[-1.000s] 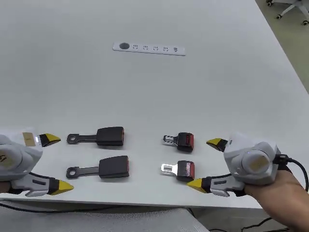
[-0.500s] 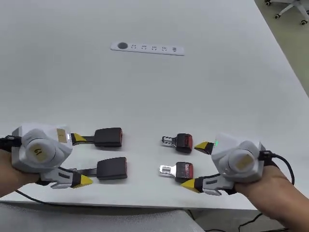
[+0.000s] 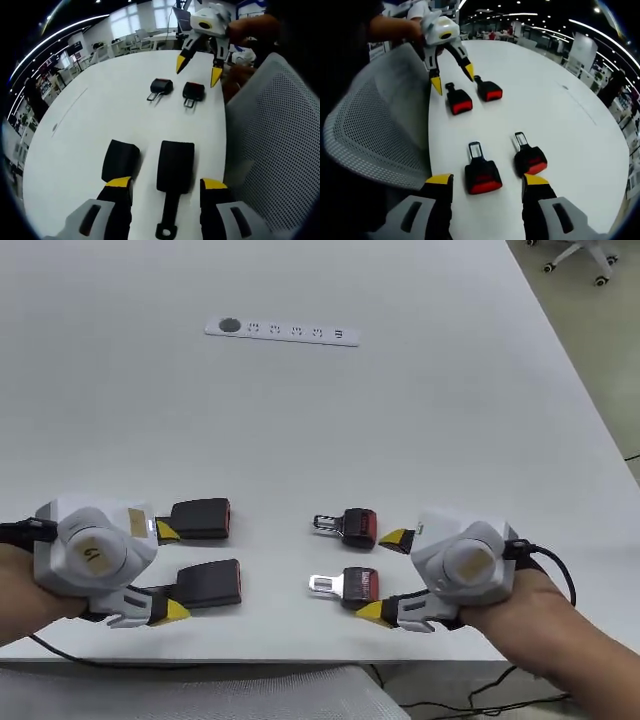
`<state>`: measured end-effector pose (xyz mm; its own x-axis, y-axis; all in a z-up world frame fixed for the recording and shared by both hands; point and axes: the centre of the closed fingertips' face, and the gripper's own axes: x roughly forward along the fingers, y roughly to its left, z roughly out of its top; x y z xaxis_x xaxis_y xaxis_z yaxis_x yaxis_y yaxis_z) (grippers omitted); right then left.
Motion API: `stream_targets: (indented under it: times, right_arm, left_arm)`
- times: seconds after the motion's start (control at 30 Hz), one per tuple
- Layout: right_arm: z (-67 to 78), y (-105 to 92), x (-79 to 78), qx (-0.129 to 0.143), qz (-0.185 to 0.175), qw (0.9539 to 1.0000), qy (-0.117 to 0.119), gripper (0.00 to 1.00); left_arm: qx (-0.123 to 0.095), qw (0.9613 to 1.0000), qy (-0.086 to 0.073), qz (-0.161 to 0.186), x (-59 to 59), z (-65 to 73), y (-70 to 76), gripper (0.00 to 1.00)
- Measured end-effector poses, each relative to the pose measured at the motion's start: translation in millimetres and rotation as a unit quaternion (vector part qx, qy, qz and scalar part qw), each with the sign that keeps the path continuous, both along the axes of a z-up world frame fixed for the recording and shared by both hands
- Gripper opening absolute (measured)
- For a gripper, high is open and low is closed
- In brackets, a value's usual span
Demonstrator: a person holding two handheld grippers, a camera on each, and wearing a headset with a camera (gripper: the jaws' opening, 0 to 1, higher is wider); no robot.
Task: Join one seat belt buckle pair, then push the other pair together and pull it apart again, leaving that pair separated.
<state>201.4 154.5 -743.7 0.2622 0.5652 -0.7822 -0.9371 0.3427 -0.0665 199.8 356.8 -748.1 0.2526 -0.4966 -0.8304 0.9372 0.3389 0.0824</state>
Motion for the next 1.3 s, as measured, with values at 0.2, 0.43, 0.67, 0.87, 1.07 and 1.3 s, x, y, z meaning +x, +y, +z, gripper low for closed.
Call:
stream_targets:
  times: [0.2,0.43,0.67,0.87,1.07,1.3]
  right_arm:
    - [-3.2,-3.6,-0.9,-0.011,0.005,0.9999,0.002,0.51]
    - [-3.5,-3.7,3.1,-0.015,0.007,0.9999,0.002,0.51]
    - [-10.9,0.2,-1.0,-0.022,0.012,0.9997,0.009,0.51]
    - [-12.3,1.4,-1.3,-0.024,0.016,0.9995,0.011,0.51]
    - [-20.2,1.9,-0.2,-0.028,0.030,0.9989,0.022,0.47]
    - [-33.3,6.9,2.5,-0.029,0.046,0.9979,0.036,0.43]
  left_arm:
    - [0.001,0.9999,-0.005,-0.012,2.4,-2.8,-7.9,0.54]
    - [0.008,0.9997,-0.003,-0.024,-0.5,-8.5,-11.3,0.55]
    - [0.002,0.9994,0.004,-0.034,1.8,-18.1,-20.1,0.55]
    - [0.009,0.9988,0.009,-0.048,4.7,-21.4,-22.7,0.53]
    - [0.017,0.9978,0.017,-0.062,2.8,-22.8,-25.3,0.50]
    - [0.033,0.9946,0.038,-0.091,-7.2,-32.5,-23.5,0.45]
